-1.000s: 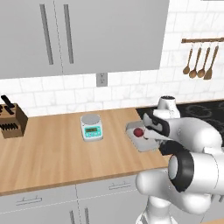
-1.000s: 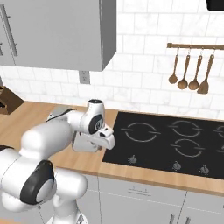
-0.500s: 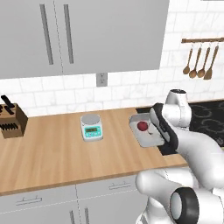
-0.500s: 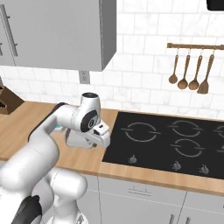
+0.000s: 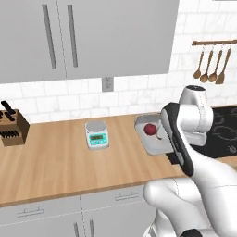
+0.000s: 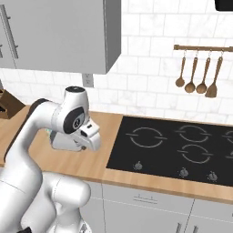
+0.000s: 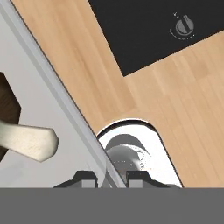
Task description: Take the meat container that has the chicken drumstick and place it on the second highest rack of the freezer. Then take the vegetable container that has the mushroom and tomato and place it on the highest rack of the freezer.
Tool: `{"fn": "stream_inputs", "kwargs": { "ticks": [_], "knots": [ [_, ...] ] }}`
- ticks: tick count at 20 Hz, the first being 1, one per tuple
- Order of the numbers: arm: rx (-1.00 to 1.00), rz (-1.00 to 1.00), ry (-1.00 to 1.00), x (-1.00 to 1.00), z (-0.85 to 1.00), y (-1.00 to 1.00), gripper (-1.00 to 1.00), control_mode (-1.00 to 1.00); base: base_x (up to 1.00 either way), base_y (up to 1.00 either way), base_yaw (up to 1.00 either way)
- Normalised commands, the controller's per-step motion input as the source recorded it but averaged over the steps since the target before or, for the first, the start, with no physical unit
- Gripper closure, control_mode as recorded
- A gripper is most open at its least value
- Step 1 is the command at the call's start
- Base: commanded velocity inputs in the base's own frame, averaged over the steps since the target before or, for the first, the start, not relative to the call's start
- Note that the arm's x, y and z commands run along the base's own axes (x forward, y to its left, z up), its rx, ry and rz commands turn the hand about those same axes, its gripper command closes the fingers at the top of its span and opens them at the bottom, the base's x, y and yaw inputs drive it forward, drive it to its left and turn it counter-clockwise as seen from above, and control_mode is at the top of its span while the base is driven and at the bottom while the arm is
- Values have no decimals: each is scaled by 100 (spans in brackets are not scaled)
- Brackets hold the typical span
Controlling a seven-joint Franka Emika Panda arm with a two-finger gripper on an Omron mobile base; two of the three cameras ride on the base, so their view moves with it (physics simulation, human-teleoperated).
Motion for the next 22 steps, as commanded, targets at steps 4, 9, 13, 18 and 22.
{"fn": "stream_inputs", "kwargs": {
  "ticks": [4,9,13,18,22],
  "knots": [
    [0,0,-21,-68,10,39,100,-100,0,0,0],
    [0,0,-21,-65,0,5,100,-100,0,0,0],
    [0,0,-16,-29,33,2,100,-100,0,0,0],
    [0,0,-7,-18,49,1,100,-100,0,0,0],
    [0,0,0,0,0,0,100,-100,0,0,0]
  ]
}}
